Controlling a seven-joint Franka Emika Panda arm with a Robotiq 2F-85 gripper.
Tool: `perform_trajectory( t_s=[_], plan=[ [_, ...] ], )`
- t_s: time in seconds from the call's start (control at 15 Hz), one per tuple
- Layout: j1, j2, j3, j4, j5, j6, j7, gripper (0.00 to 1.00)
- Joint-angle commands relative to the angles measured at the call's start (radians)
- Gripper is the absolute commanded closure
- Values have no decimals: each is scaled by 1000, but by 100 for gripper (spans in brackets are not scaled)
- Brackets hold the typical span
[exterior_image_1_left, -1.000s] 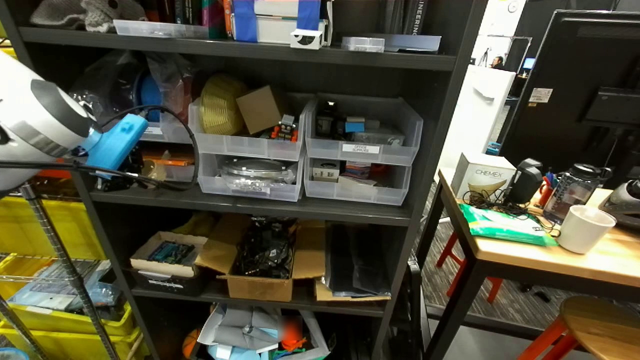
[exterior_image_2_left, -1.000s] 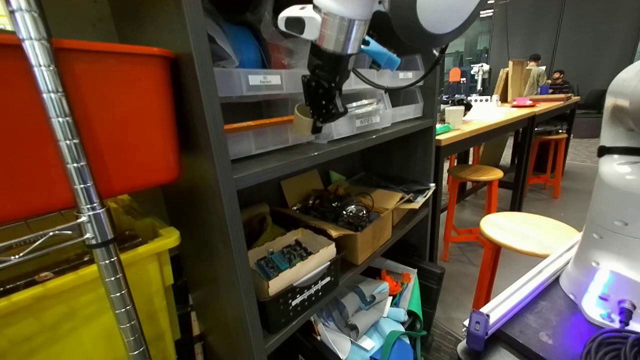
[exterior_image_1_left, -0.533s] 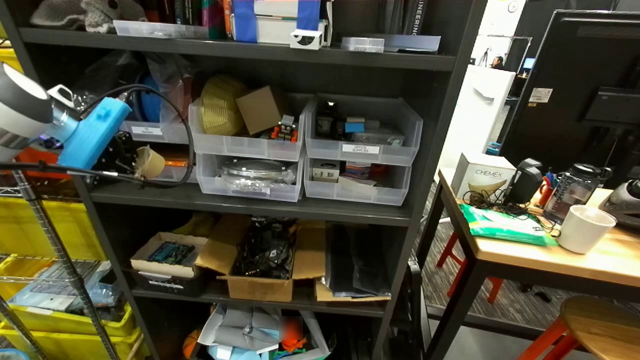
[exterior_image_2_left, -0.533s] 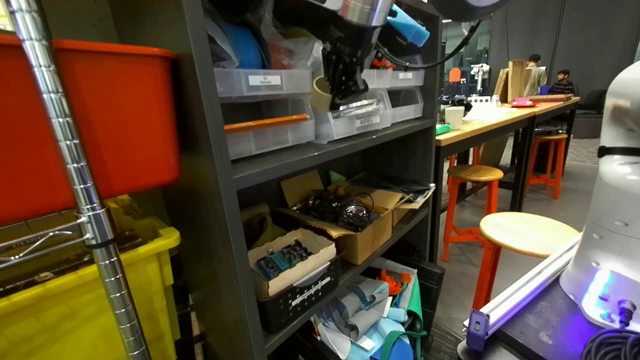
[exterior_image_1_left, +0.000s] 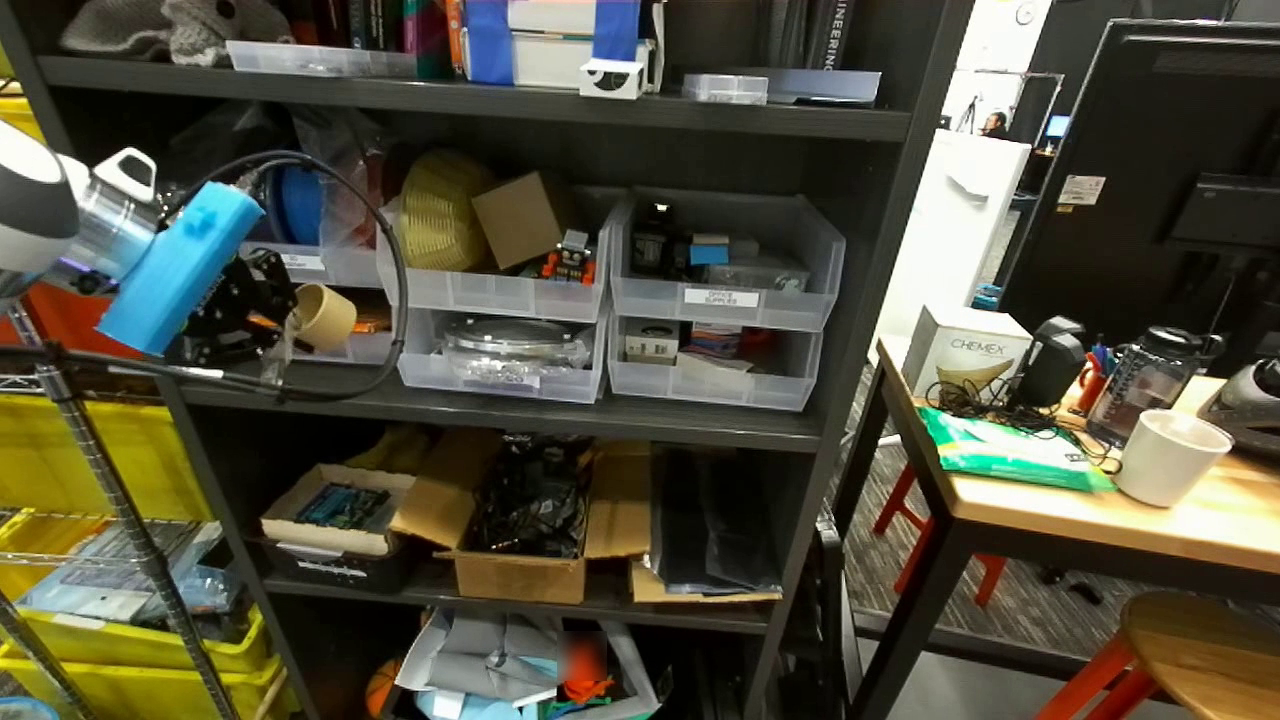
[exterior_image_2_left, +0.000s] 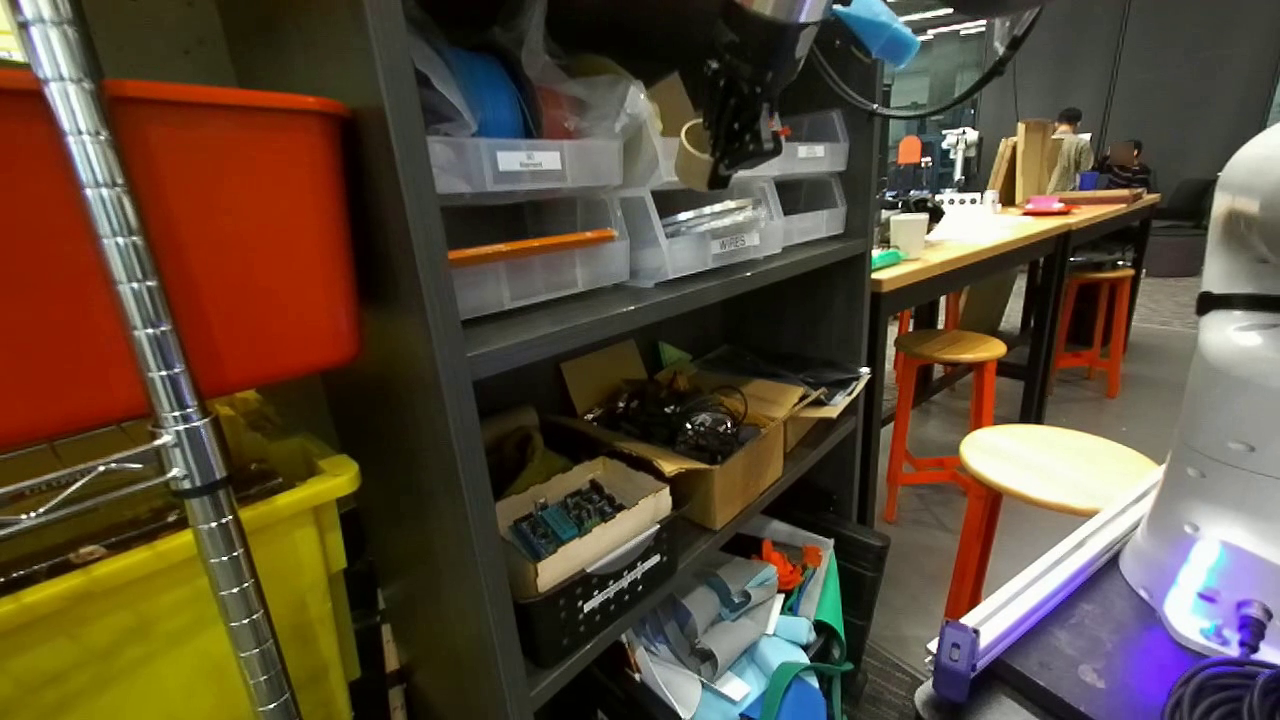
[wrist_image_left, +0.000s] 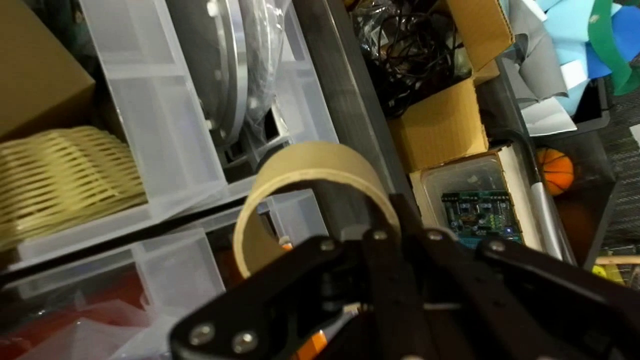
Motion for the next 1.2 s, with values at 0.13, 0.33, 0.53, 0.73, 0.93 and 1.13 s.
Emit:
perform_trajectory(
  t_s=[0.13, 0.33, 0.53, 0.73, 0.93, 1.13],
  plan=[
    [-17, 26, 43, 68, -59, -71, -1, 99],
    [-17, 114, 93, 154, -99, -101, -16, 99],
    [-18, 231, 148, 255, -161, -143, -16, 99],
    [-3, 350, 170, 350, -222, -179, -33, 99],
    [7, 463, 184, 443, -280, -210, -60, 99],
    [19, 550, 178, 514, -315, -230, -91, 99]
  ],
)
